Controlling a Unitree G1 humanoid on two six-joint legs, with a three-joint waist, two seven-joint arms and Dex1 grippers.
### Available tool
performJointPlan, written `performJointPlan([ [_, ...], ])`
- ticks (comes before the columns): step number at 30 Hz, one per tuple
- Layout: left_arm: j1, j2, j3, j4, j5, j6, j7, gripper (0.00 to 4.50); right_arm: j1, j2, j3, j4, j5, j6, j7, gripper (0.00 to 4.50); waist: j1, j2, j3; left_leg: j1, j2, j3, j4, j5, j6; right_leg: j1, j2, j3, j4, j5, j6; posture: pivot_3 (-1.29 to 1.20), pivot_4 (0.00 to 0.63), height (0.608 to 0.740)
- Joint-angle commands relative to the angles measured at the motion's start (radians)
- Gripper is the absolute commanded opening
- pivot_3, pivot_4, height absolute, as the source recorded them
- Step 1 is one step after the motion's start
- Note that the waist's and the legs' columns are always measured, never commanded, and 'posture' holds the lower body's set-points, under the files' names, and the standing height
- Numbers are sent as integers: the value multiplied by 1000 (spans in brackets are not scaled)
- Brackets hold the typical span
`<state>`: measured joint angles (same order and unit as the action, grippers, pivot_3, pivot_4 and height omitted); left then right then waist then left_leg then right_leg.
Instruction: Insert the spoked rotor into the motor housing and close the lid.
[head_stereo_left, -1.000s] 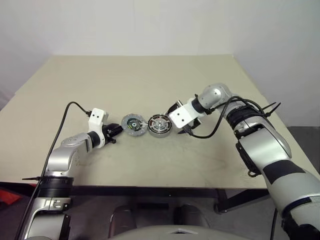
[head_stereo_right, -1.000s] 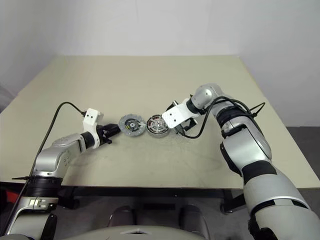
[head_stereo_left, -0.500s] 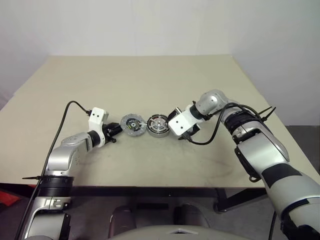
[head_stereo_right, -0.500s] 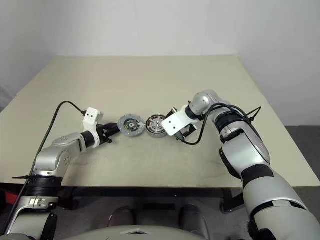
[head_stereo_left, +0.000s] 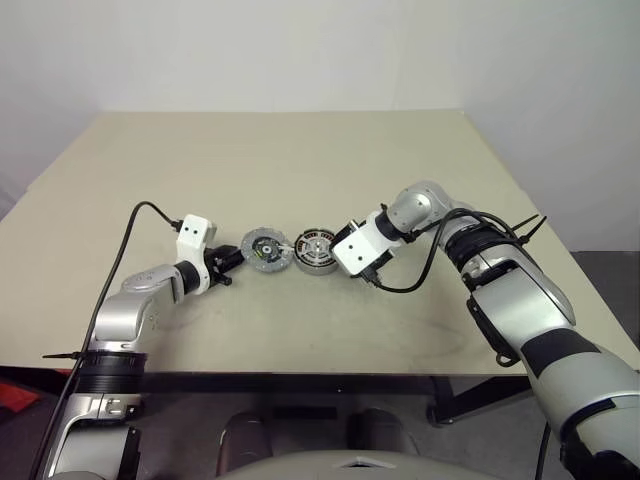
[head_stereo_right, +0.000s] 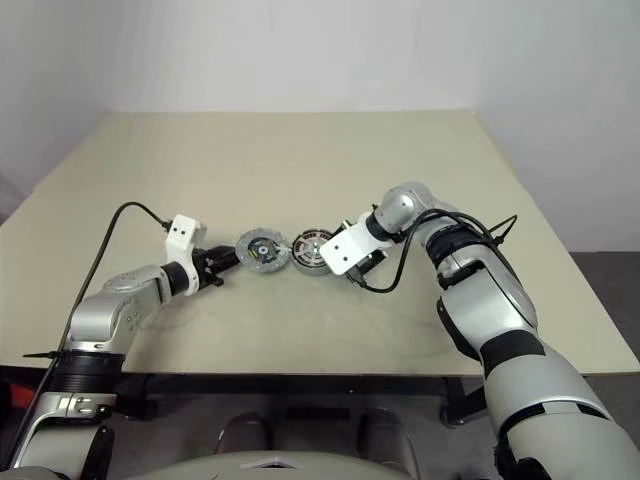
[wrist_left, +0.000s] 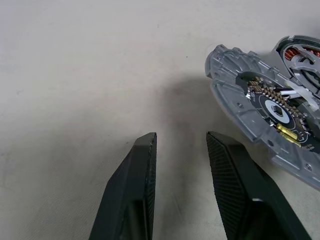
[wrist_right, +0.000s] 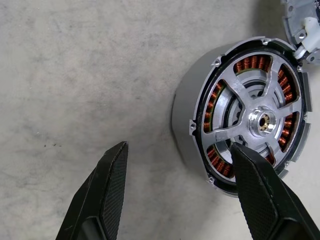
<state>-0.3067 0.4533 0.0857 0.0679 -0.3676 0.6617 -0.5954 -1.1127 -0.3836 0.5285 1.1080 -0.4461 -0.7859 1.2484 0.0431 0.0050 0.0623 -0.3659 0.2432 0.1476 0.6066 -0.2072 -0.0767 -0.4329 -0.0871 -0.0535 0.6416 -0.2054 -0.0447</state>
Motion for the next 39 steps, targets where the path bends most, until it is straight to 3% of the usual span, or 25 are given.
performJointPlan([
  [1,-17,11,16,-18,1,-17,0,1688,-5,3,0,-26,4,-6,-20,3594,0,0,0,0,0,0,0,0,0,0,0,0,0,0,0,0,0,740],
  [2,-17,11,16,-18,0,-17,0,1688,-6,3,0,-25,4,-6,-22,3594,0,0,0,0,0,0,0,0,0,0,0,0,0,0,0,0,0,740],
  [5,-16,11,16,-19,0,-17,0,1688,-8,2,-2,-21,9,-10,-16,3012,0,0,0,0,0,0,0,0,0,0,0,0,0,0,0,0,0,740],
  [11,-17,11,17,-17,1,-18,0,1688,-11,4,-3,-26,9,-9,-31,1027,1,0,0,0,0,0,0,0,0,0,0,0,0,0,0,0,0,740],
  [19,-18,11,17,-14,2,-20,2,1688,-20,14,-8,-25,8,-1,-60,1027,-2,0,0,1,0,0,0,0,0,0,0,0,0,0,0,0,0,740],
  [24,-18,9,20,-13,2,-21,5,1688,-21,15,-13,-25,21,7,-38,25,-6,-1,-1,2,1,0,0,0,0,1,0,0,1,0,0,0,0,740],
  [30,-15,4,22,-15,0,-21,9,1688,-15,18,-31,-44,39,59,-27,25,-3,-1,-1,3,1,0,1,0,-1,2,0,0,1,1,-1,0,0,740],
  [35,-9,-4,21,-17,-2,-23,17,1688,-6,15,-63,-83,89,221,22,25,-2,-1,-1,3,1,0,1,0,-1,2,0,0,1,1,-1,0,0,740],
  [39,0,-10,22,-20,-3,-24,23,1688,8,29,-125,-189,181,534,121,25,2,-1,-1,2,0,0,1,0,0,2,0,0,1,1,-1,0,0,740],
])
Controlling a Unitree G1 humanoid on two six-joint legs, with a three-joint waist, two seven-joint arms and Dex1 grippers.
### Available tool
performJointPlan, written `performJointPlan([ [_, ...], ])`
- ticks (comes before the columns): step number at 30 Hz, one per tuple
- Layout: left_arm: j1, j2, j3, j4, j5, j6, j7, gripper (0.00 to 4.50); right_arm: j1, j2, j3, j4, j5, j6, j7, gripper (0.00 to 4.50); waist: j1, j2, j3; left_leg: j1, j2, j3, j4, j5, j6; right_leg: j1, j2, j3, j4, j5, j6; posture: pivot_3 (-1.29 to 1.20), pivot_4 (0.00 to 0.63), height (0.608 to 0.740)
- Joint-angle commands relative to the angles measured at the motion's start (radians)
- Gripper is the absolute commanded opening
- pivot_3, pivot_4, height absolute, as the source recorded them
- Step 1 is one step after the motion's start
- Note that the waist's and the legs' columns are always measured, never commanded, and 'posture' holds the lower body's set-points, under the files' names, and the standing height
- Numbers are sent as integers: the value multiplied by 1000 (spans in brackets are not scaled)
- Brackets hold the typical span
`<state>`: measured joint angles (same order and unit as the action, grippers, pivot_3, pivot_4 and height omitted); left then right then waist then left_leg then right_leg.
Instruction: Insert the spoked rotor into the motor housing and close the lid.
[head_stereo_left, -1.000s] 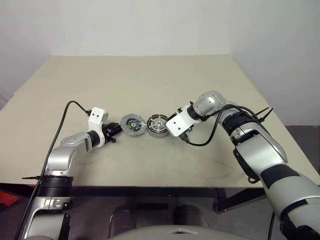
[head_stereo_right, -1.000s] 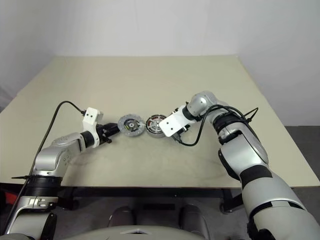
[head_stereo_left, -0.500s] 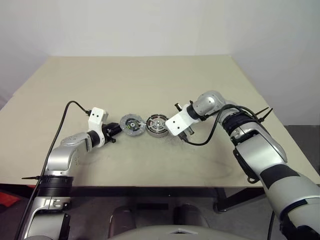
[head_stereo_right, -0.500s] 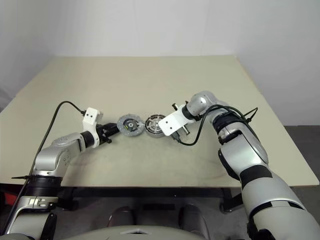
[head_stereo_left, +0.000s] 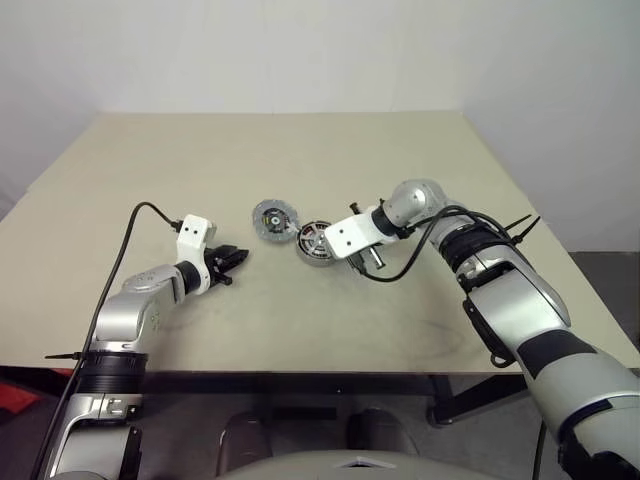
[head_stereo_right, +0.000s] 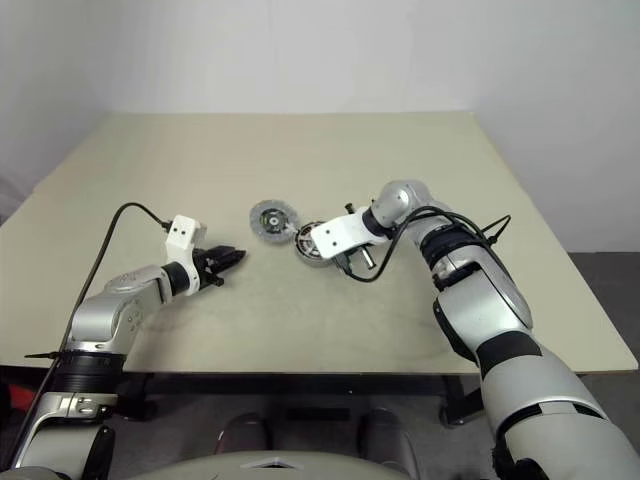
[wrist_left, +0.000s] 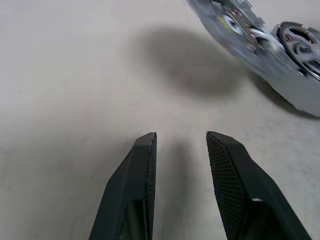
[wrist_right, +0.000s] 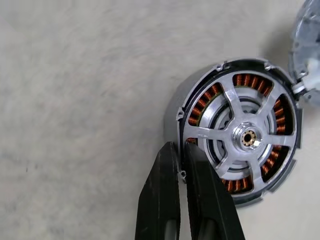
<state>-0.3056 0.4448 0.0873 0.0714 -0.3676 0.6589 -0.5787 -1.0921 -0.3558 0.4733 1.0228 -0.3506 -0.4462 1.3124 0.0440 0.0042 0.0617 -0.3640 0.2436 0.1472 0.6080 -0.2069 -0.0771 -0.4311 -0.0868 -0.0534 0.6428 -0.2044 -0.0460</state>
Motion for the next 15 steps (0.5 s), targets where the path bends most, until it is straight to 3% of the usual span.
performJointPlan([
  [1,2,-3,20,-25,-4,-21,7,1688,-8,3,-81,-141,102,278,81,25,2,0,0,0,0,0,0,0,0,0,0,0,0,0,0,0,0,740],
  [6,15,-7,22,-34,-5,-22,11,1688,37,-2,-97,-368,143,650,141,25,8,0,0,-1,0,0,0,0,1,0,0,-1,-1,0,0,0,0,740],
  [10,27,-1,30,-44,-9,-19,11,1688,111,-41,-70,-651,168,1080,214,25,20,0,0,-1,0,0,0,0,0,0,0,-1,-2,0,0,0,0,740],
  [15,45,0,36,-58,-11,-16,16,1688,149,-67,-2,-875,215,1539,186,25,37,0,0,4,0,0,-2,1,-2,1,0,0,-1,0,0,0,0,740],
])
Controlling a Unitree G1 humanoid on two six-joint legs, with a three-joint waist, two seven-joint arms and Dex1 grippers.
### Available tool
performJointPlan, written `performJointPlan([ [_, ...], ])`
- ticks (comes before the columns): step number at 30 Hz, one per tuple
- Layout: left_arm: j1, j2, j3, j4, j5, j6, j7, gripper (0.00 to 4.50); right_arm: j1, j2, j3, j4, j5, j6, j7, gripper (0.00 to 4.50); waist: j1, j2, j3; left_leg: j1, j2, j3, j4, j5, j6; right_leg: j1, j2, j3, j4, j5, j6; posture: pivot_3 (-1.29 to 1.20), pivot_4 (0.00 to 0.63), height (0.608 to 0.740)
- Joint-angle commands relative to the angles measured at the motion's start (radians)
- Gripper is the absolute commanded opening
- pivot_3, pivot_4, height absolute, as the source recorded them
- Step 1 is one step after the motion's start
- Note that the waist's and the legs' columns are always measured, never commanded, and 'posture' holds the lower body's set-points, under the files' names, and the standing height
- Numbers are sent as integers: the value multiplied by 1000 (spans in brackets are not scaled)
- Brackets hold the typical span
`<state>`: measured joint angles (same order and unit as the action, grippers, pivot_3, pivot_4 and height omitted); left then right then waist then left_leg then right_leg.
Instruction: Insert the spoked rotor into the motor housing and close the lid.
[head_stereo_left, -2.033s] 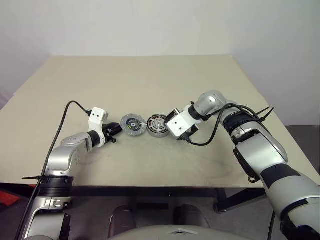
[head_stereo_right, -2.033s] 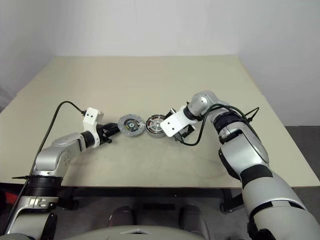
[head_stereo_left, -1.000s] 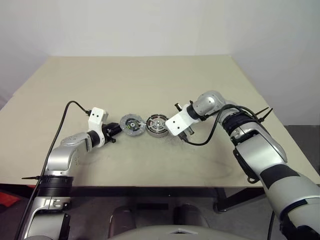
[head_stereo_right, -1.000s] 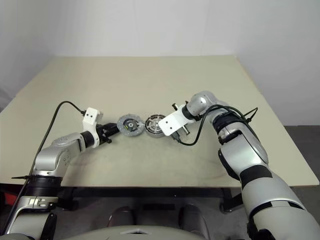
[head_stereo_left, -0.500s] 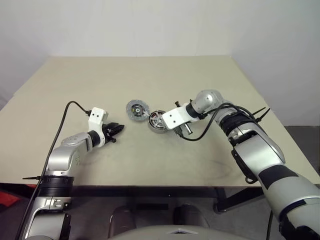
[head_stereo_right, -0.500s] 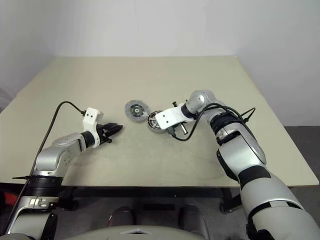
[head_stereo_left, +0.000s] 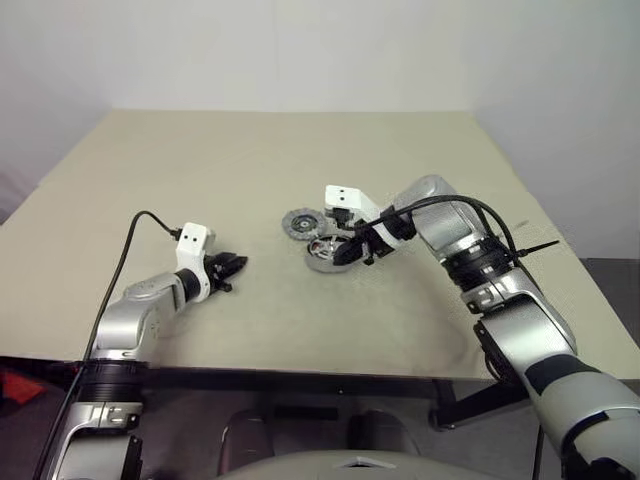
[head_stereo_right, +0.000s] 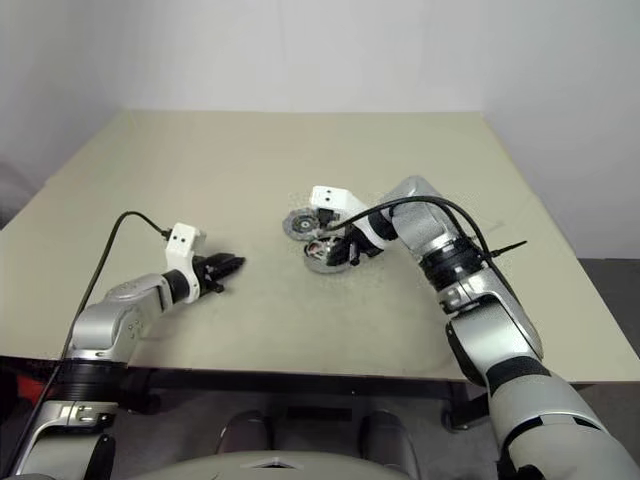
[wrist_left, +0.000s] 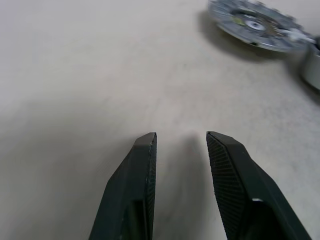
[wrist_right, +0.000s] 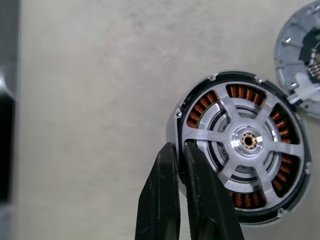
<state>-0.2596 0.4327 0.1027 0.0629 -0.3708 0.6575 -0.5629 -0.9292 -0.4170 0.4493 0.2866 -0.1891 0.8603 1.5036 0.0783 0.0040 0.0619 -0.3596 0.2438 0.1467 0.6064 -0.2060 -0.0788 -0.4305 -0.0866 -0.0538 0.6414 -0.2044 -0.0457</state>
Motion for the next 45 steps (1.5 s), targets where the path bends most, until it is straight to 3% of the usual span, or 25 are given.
performJointPlan([
  [1,1,12,21,-53,-8,-13,1,1688,-15,-8,34,-169,72,295,-17,25,4,0,0,1,0,0,-1,0,-1,1,0,0,0,0,0,0,0,740],
  [4,3,12,24,-59,-8,-9,2,1688,-54,52,38,-189,121,498,-112,25,7,0,0,9,0,0,-4,3,-5,6,0,1,0,0,0,0,0,740],
  [8,6,16,28,-71,-8,-1,4,1688,-79,167,1,-116,155,611,-281,25,5,0,0,11,0,0,-10,4,-8,7,1,1,0,0,1,0,0,740],
  [11,14,23,32,-84,-9,6,4,1688,-109,264,-57,-46,178,637,-404,25,-6,0,0,14,1,0,-11,7,-12,8,3,2,0,0,1,0,0,740],
  [23,29,29,41,-110,-10,21,14,1688,-184,465,-201,96,283,667,-697,25,-10,0,0,22,10,0,-14,10,-18,8,12,3,0,-2,4,0,0,740],
  [31,28,32,43,-110,-10,19,17,1688,-197,519,-230,167,305,589,-824,2468,-2,0,0,24,8,0,-27,16,-28,7,12,2,-4,1,-3,0,0,740],
  [34,28,34,45,-109,-10,19,16,1688,-201,503,-220,155,331,563,-822,3444,3,0,0,23,8,0,-28,16,-28,7,12,2,-5,0,-2,0,0,740],
  [39,27,35,47,-102,-10,15,14,1688,-194,362,-128,-11,440,346,-562,3444,15,0,0,22,8,0,-29,15,-28,7,12,2,-6,0,-2,0,0,740],
  [43,13,31,43,-85,-8,9,13,1688,-153,166,-36,-60,383,-177,-284,3444,22,-1,0,22,8,0,-29,15,-28,8,12,1,-6,0,-2,0,0,740],
  [45,7,29,41,-77,-7,6,12,1688,-140,90,16,5,298,-452,-227,3444,24,-2,-1,20,8,0,-28,15,-27,8,12,1,-6,0,-2,0,0,740],
])
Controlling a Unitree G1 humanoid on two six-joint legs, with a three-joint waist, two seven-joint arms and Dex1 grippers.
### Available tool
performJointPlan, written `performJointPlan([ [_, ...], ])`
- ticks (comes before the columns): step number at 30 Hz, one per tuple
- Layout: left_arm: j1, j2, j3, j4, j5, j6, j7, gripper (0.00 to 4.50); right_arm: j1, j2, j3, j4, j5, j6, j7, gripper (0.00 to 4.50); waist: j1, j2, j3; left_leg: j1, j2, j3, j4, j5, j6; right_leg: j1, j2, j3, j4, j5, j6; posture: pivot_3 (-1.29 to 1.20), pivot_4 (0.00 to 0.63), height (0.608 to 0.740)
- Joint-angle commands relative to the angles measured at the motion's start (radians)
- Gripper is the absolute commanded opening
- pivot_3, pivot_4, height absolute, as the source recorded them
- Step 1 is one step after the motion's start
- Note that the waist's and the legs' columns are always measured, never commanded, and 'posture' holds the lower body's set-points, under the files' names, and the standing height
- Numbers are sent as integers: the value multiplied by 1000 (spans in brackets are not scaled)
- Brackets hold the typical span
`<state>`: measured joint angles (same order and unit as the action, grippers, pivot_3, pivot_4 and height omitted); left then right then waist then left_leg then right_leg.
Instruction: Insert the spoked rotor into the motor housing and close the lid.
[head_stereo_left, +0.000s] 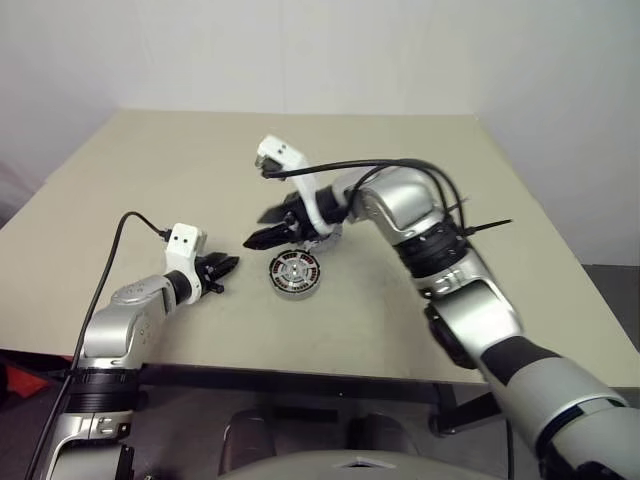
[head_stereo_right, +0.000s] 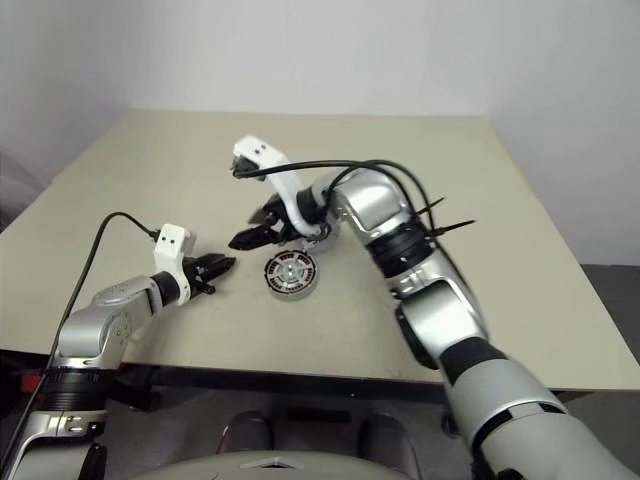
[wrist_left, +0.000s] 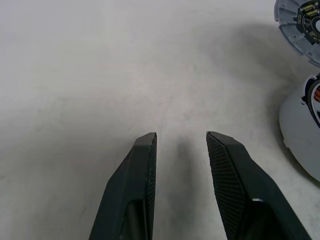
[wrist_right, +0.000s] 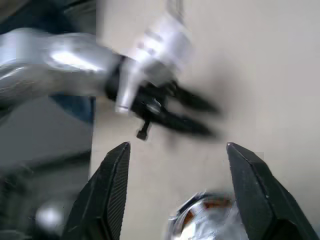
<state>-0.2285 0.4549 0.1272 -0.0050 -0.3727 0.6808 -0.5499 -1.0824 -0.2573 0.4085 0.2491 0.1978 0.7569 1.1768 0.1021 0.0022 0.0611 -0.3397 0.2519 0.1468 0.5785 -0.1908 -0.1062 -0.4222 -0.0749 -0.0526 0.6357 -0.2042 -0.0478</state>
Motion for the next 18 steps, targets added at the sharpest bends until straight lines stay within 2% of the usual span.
performJointPlan([
  [1,-28,6,15,-4,-4,-20,-2,1688,13,-101,80,96,-137,-482,109,3444,0,0,0,-1,0,0,1,0,0,0,0,0,0,0,0,0,0,740],
  [5,-43,4,9,15,-2,-27,-8,1688,1,-167,145,278,-276,-841,117,3444,-6,-1,0,-2,0,0,4,0,1,0,0,0,2,0,-1,0,0,740],
  [8,-55,1,3,27,0,-31,-10,1688,3,-165,171,364,-341,-975,107,3444,-11,-1,0,-3,0,0,4,0,1,-1,0,0,3,0,-1,0,0,740],
  [14,-62,-2,1,35,2,-33,-10,1688,76,-183,185,321,-372,-1050,182,3444,-10,-1,0,-5,0,0,6,-5,10,-2,0,-1,2,0,-3,0,0,740],
  [18,-55,-5,3,34,1,-34,-8,1688,132,-209,192,260,-391,-1071,220,3444,-10,-1,0,-10,2,0,17,-10,17,-2,0,-1,3,0,-3,0,0,740],
])
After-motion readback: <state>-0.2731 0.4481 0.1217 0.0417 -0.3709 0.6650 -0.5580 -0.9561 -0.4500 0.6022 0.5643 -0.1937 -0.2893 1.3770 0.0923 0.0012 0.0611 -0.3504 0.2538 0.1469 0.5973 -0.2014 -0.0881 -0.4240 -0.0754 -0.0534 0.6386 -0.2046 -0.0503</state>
